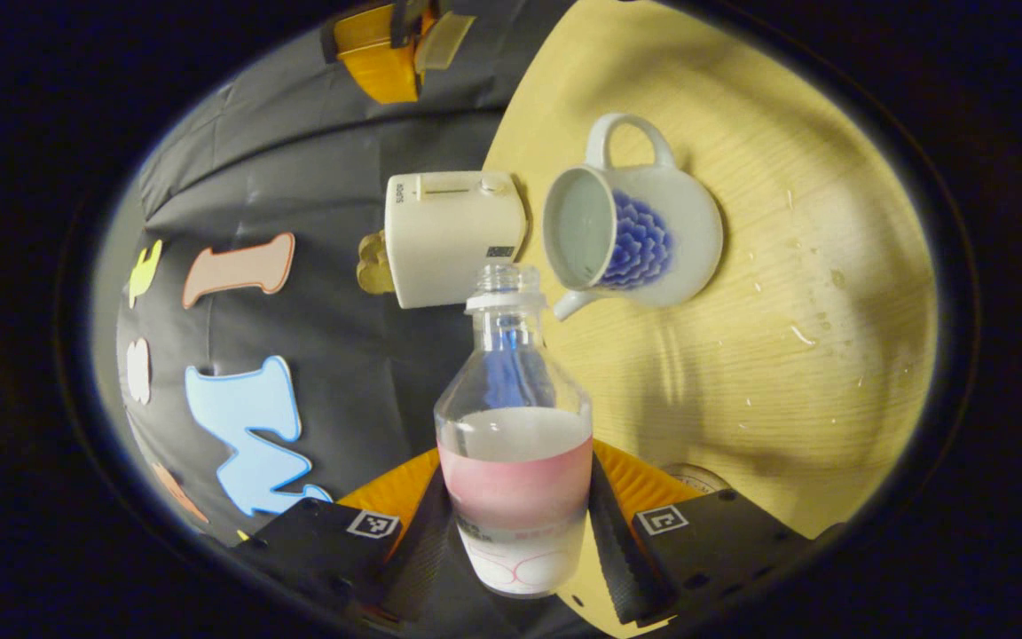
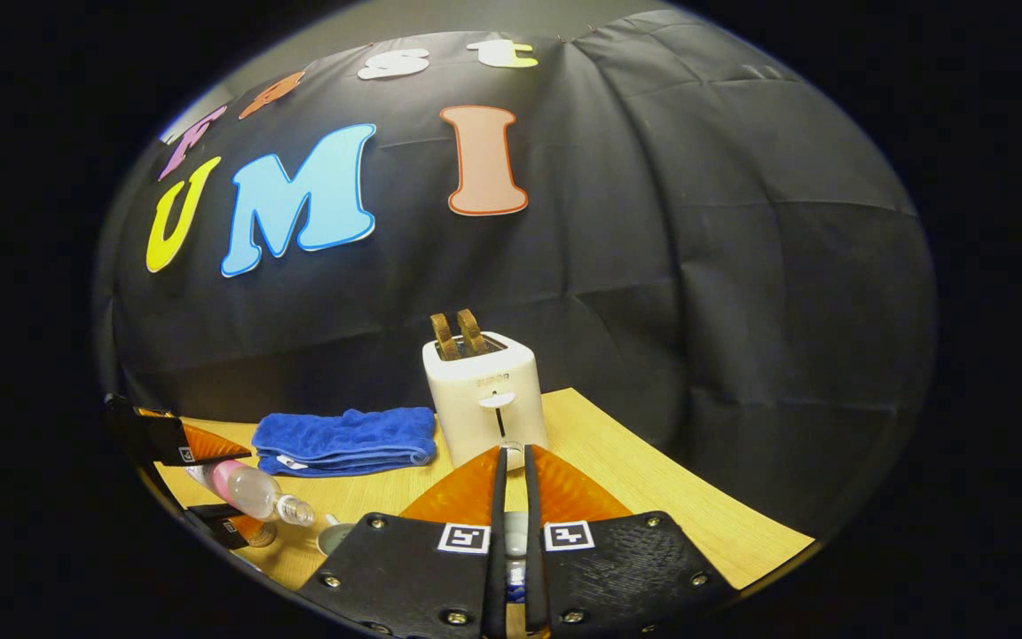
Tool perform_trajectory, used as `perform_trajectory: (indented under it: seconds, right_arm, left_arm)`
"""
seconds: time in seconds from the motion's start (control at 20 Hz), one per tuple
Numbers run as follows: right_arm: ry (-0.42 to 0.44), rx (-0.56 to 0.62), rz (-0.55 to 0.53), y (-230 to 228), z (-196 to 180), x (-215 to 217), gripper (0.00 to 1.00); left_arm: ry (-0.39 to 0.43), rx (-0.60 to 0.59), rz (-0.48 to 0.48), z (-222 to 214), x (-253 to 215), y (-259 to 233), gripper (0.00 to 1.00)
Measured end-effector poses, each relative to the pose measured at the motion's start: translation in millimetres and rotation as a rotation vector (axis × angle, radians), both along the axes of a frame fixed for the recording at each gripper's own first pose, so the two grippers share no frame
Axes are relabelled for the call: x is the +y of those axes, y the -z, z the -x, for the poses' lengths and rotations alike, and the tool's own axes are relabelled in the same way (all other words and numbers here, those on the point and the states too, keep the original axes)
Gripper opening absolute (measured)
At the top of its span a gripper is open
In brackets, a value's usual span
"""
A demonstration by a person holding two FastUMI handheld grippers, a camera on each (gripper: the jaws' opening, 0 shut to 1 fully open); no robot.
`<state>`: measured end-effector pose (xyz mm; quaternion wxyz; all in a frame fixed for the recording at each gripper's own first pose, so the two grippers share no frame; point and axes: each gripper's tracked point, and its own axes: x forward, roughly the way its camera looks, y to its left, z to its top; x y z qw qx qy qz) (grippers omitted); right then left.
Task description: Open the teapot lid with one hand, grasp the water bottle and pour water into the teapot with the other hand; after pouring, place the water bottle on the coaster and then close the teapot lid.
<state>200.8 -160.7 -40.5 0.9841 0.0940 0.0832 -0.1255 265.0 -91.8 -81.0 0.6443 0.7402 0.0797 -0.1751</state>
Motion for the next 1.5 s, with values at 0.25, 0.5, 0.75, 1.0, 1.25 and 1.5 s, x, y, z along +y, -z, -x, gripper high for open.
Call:
perform_trajectory:
  seconds: [0.25, 0.5, 0.75, 1.0, 1.25, 1.5]
  right_arm:
    - [0.022, -0.003, -0.005, -3, 4, -8, 0.08]
    - [0.025, 0.000, -0.008, -1, 4, -10, 0.08]
    - [0.021, 0.000, -0.018, -2, 4, -10, 0.08]
    - [0.006, 0.003, -0.022, 1, 2, -5, 0.08]
    - [0.004, 0.003, -0.031, 0, 2, -6, 0.08]
    - [-0.001, 0.006, -0.043, 2, 2, -6, 0.08]
  left_arm:
    - [0.043, 0.001, -0.132, -3, -13, 0, 0.87]
    - [0.083, -0.013, -0.233, -2, -23, -8, 0.87]
    - [0.103, -0.038, -0.345, -2, -22, -25, 0.87]
    - [0.124, -0.055, -0.425, -2, -28, -35, 0.87]
    - [0.163, -0.090, -0.518, -1, -39, -48, 0.87]
    - [0.168, -0.099, -0.563, -2, -44, -55, 0.87]
